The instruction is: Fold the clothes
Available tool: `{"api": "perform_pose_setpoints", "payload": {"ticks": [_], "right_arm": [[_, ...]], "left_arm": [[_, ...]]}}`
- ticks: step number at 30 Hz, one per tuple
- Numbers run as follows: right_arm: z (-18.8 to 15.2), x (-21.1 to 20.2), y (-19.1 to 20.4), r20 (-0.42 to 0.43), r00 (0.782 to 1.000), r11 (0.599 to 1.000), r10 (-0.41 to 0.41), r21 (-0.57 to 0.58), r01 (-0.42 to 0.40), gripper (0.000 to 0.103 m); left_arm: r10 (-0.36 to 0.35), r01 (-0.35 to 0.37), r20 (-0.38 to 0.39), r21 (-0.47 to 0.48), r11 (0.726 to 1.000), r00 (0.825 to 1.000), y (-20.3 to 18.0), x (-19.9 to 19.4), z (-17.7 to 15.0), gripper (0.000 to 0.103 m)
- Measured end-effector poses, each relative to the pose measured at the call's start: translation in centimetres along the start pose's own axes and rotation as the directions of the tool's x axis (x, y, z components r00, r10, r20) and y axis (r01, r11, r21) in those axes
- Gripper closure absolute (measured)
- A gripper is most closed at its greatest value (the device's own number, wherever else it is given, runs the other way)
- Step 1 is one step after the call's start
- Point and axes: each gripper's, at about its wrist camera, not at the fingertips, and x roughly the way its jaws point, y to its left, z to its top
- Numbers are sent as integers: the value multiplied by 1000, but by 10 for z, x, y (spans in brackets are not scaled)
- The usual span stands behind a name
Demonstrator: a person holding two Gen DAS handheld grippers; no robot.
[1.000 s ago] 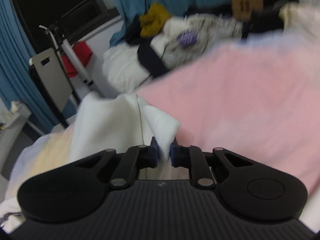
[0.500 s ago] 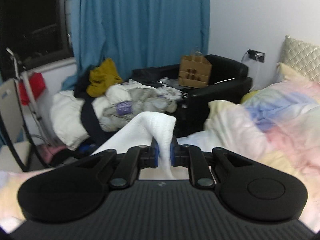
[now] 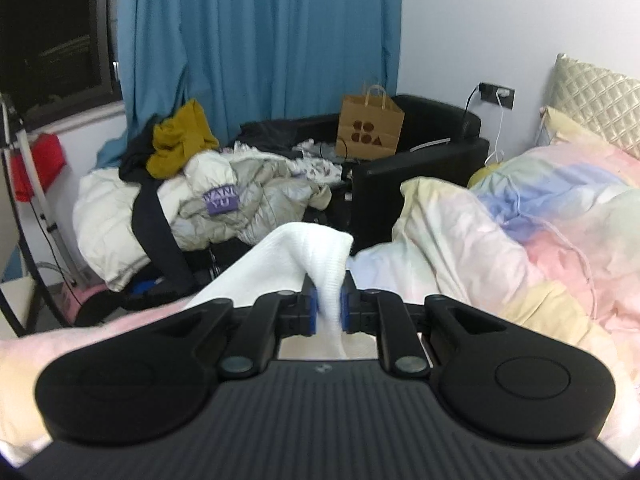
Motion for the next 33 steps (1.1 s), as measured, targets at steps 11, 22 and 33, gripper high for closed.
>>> {"api": "perform_pose_setpoints", "payload": {"ticks": [11,22,33], "right_arm": [[-61,98,15,34,998,998,57,-13,-57,81],[-107,57,-46,123,991,951,59,296,-94,25],[-207,75,-66,-153,954,854,258,497,-152,25]], "left_arm": [[82,-87,35,200,976,996,-23,27,-16,19],[86,-94,49,186,978,995,-23,21,-17,20],[93,-97,33,160,982,995,-18,12,-14,20]]}}
